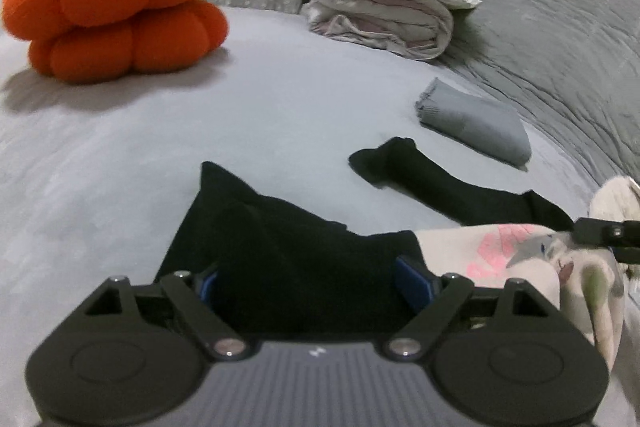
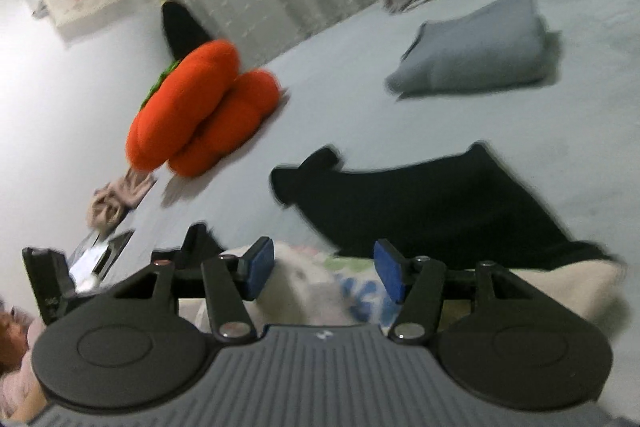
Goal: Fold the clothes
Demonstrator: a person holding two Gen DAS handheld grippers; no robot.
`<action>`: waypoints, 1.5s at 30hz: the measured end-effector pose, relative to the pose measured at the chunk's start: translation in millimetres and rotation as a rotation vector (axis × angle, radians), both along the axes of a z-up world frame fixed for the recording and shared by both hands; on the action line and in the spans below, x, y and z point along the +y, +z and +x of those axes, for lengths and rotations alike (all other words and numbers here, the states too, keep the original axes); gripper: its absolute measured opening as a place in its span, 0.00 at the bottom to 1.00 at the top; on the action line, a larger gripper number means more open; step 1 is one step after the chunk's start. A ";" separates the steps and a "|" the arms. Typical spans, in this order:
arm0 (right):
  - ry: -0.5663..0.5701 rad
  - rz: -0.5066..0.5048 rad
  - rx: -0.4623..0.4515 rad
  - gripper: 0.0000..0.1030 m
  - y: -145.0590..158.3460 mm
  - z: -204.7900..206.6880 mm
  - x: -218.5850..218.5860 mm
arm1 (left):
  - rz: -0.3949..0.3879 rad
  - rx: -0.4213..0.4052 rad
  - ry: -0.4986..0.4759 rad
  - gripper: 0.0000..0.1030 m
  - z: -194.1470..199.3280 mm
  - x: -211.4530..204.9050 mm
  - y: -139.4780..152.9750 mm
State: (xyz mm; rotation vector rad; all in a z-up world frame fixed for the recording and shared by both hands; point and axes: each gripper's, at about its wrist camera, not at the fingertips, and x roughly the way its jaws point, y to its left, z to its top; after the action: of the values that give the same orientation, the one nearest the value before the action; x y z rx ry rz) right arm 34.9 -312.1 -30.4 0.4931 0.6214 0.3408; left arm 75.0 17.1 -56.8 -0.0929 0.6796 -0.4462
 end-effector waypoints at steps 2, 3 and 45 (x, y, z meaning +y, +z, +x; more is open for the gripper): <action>0.046 -0.021 0.000 0.58 -4.5 3.7 13.2 | -0.010 -0.006 -0.020 0.80 -0.3 -1.5 -1.6; 0.068 -0.033 0.000 0.59 -6.8 5.4 19.7 | -0.015 -0.004 -0.025 0.77 -0.3 -2.6 -2.6; 0.447 -0.374 -0.170 0.17 5.5 -109.3 124.0 | 0.137 0.049 -0.074 0.18 -106.5 87.2 31.1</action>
State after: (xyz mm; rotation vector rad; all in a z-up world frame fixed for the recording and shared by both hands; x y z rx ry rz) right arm -74.4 -188.0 -24.9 -0.0403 0.6091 0.6663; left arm -31.5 104.2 -25.7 0.0510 0.7620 -0.4680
